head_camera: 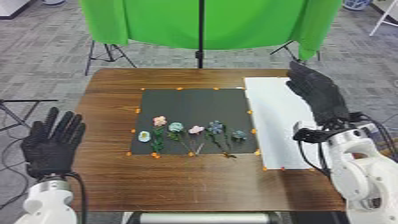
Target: Arrange flowers
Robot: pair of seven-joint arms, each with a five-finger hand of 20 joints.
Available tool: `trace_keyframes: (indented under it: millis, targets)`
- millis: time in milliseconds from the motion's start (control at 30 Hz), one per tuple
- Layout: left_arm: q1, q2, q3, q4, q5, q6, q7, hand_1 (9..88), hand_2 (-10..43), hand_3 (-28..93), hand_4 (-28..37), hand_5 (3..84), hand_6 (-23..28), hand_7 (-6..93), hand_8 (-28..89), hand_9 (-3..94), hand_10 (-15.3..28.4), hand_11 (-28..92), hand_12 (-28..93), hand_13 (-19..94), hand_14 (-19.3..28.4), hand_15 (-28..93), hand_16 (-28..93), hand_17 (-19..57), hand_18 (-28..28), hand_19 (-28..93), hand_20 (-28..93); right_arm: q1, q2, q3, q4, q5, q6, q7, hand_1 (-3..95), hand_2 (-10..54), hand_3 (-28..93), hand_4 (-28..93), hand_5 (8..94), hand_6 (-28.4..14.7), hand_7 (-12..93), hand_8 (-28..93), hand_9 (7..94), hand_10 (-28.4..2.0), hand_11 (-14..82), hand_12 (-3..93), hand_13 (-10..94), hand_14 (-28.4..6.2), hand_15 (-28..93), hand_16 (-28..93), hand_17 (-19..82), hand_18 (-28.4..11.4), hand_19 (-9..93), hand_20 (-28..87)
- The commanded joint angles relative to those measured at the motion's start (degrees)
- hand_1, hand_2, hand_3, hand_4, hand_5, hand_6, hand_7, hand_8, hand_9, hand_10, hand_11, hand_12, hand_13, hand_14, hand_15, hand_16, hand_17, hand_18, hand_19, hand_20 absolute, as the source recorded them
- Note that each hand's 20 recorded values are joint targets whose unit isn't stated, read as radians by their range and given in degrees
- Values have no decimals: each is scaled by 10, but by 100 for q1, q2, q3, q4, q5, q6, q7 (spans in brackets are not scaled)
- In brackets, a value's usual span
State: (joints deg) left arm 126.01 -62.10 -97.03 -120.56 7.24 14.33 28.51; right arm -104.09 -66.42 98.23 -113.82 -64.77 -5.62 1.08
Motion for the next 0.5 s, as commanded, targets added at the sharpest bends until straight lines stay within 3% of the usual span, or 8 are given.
trace_keyframes:
  millis: [33,233,300,500]
  targets:
    - [73,-3,-97,32,189,-152,49,259,132,796,-283,358,72,95,-105,382,158,182,98,287,158,305,-65,-57,137,328,120,-195,-129,109,-180,2103,9,-10,119,58,852,-282,389,-48,54,-103,379,-136,32,69,234,-75,44,50,147,-66,75,122]
    - [72,-16,-50,18,189,-96,37,260,132,795,-283,357,72,95,-105,384,159,186,104,291,162,319,-50,-60,138,330,121,-216,-175,-9,-171,2248,22,78,124,67,849,-282,408,-38,67,-104,384,-135,35,71,240,-79,56,41,141,-75,87,125]
    - [63,-25,-26,6,126,-48,66,260,132,795,-283,358,73,95,-104,388,159,190,106,293,163,323,-50,-60,138,330,122,-246,-215,-34,-187,2297,-17,139,125,68,851,-281,423,-33,76,-103,387,-135,36,71,241,-79,58,39,141,-75,87,124]
    - [15,-21,-7,11,107,-78,98,260,131,796,-283,362,75,96,-103,394,161,200,111,302,167,346,-49,-62,141,335,125,-237,-225,-44,-220,2262,-73,102,131,73,856,-280,440,-34,85,-109,389,-136,36,73,238,-79,64,30,142,-75,87,123]
